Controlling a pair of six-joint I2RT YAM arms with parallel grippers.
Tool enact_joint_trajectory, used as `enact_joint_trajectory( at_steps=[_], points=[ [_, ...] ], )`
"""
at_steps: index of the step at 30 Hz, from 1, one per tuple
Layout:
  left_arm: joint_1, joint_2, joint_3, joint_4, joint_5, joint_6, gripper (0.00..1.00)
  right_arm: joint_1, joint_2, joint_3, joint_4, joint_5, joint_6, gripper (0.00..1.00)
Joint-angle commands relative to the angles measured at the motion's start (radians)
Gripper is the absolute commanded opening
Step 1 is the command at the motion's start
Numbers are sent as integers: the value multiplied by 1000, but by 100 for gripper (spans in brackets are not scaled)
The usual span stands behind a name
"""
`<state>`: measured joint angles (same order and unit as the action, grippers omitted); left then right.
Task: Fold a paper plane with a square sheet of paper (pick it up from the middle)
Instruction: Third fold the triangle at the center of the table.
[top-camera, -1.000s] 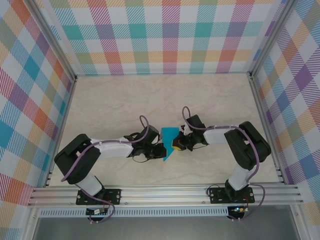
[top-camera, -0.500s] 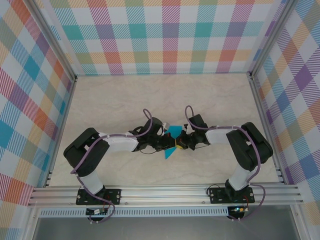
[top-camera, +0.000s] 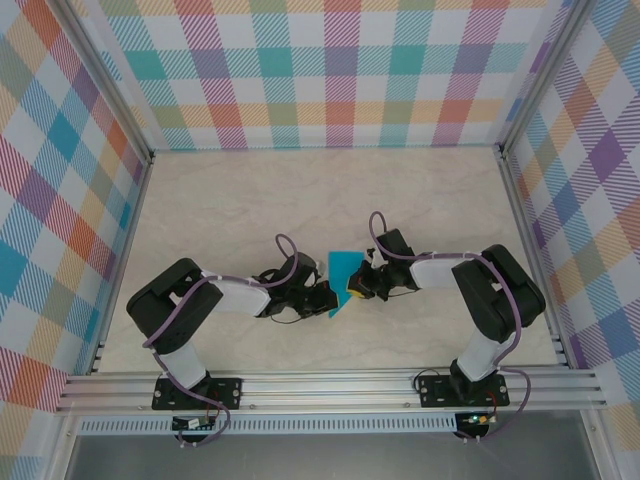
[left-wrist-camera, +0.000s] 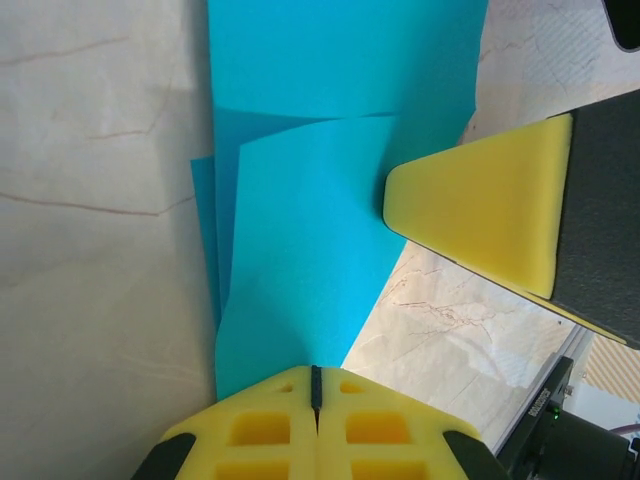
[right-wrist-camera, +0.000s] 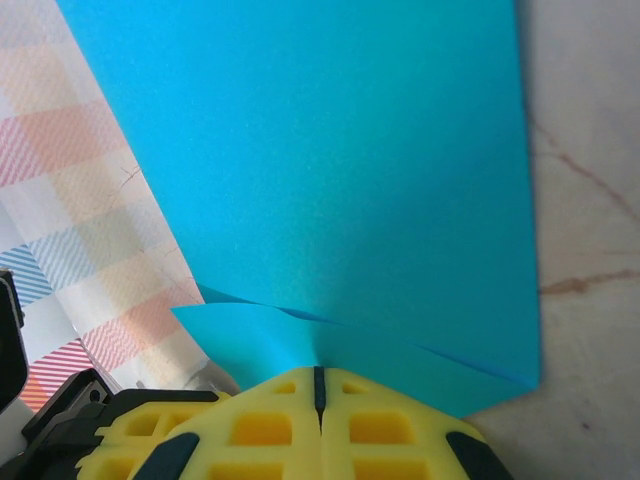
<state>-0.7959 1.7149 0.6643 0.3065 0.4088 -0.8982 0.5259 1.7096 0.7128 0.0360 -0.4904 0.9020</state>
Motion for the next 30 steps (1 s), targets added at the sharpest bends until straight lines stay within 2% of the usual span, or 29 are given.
enact_joint_trajectory(
  at_steps=[1,16,30],
  points=[
    [-3,-14,25,-6,-5,-2,0,11,35,-24,-44,36,11,0],
    [-18,110,117,-100,24,35,0,11,29,-30,-44,42,14,0],
    [-57,-10,45,-165,15,72,0,11,35,-26,-66,58,12,0]
  ],
)
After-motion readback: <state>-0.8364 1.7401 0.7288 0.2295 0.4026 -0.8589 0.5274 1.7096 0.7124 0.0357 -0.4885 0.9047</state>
